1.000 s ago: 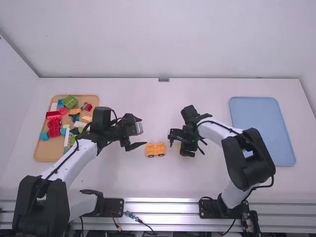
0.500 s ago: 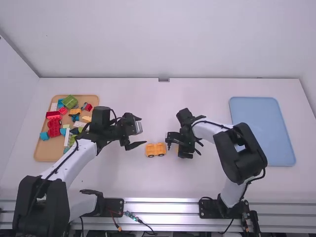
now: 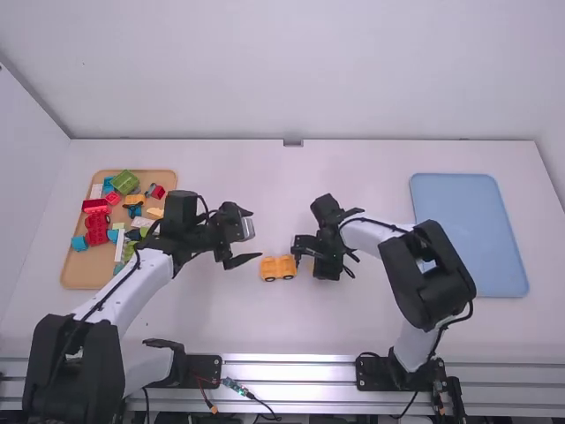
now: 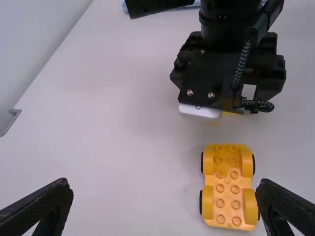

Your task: Assemble lego blocks to make yellow taxi

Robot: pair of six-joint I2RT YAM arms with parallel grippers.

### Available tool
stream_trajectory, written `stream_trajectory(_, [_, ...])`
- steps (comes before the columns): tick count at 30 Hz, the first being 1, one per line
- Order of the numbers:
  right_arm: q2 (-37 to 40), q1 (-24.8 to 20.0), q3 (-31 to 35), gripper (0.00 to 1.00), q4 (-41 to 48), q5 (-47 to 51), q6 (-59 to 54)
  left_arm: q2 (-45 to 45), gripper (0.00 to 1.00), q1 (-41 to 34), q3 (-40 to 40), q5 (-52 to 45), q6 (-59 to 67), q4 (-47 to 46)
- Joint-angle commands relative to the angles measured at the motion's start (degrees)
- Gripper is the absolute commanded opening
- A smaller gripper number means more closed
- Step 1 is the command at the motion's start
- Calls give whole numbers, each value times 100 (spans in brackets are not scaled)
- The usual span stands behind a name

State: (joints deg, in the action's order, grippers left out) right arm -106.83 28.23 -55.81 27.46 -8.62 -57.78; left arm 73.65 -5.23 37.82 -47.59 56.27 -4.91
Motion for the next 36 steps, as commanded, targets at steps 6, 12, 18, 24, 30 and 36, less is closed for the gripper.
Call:
stream_trajectory(6, [-72,-4,-37,70,17,-55,101,-27,99,22,74,-142,57,-7])
stream_trajectory(12, [-72,-4,-37,34,22,-52,133,-27,99,20,74,-142,57,0])
stream_trajectory(18, [-72,-79,-37,24,-31,-57,588,-27,99,20,74,-144,57,0])
stream_trajectory(24, [-72,-92,-37,16,-44,-90,1759,-27,99,0,74,-188,-83,125])
stream_trajectory(30, [-72,-92,-37,16,-146,-68,2796,-27,99,13,74,-184,-426,459])
stream_trajectory(36, [-72,-92,-39,17,-522,-35,3812,-27,99,44,74,-182,-437,525])
